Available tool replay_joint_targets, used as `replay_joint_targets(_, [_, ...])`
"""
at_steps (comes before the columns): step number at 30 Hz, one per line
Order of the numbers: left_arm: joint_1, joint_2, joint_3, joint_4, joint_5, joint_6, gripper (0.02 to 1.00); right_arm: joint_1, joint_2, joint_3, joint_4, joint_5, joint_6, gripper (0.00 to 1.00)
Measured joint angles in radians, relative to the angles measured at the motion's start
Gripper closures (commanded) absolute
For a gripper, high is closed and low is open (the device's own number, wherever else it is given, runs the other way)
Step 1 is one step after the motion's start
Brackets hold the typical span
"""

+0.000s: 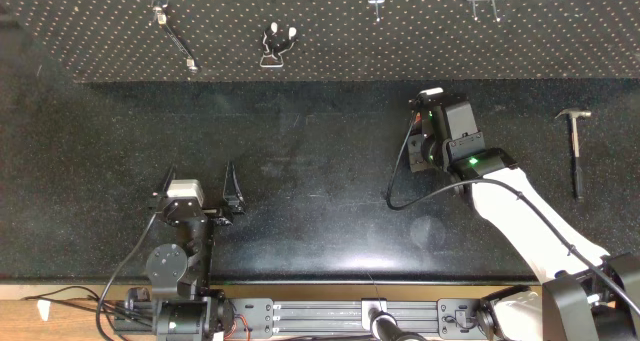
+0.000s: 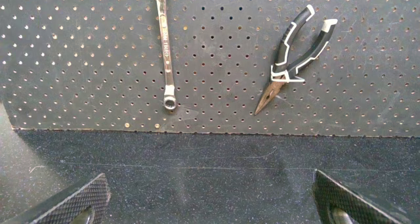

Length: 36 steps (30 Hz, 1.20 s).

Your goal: Place Tools Onto Pegboard

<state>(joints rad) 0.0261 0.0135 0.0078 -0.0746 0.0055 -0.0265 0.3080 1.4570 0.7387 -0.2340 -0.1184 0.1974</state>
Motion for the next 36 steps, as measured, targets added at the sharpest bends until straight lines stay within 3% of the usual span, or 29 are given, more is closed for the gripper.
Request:
replay_joint_targets(5, [0.000,0.000,0.000,0.000,0.000,0.000,0.023,0.000,-0.016,0.002,-0.002,0.004,-0.001,0.928])
replay_joint_targets(10, [0.000,0.000,0.000,0.000,0.000,0.000,0.023,0.000,-0.275,0.002,0.056,0.016,-0.009,0.928])
replay_joint_targets(15, [0.000,0.000,0.000,0.000,0.003,0.000,0.023,0.085,-0.441,0.003,0.397,0.024,-0.088,0.928])
replay_joint_targets(25, [0.000,0.000,0.000,0.000,0.003,0.000,0.020,0.185,-0.109,0.003,0.852,0.055,-0.231,0.928])
replay_joint_targets(27, [0.000,0.000,0.000,0.000,0.003,0.000,0.023,0.185,-0.031,0.008,0.911,0.100,-0.246,0.928])
replay_joint_targets(32, [0.000,0.000,0.000,0.000,0.003,0.000,0.023,0.185,0.143,0.070,1.022,0.121,-0.315,0.925])
replay_joint_targets(34, [0.000,0.000,0.000,0.000,0.003,0.000,0.023,0.189,0.188,0.099,1.036,0.122,-0.320,0.288])
replay_joint_targets(36, [0.000,0.000,0.000,0.000,0.003,0.000,0.020,0.190,0.210,0.114,1.044,0.128,-0.332,0.084])
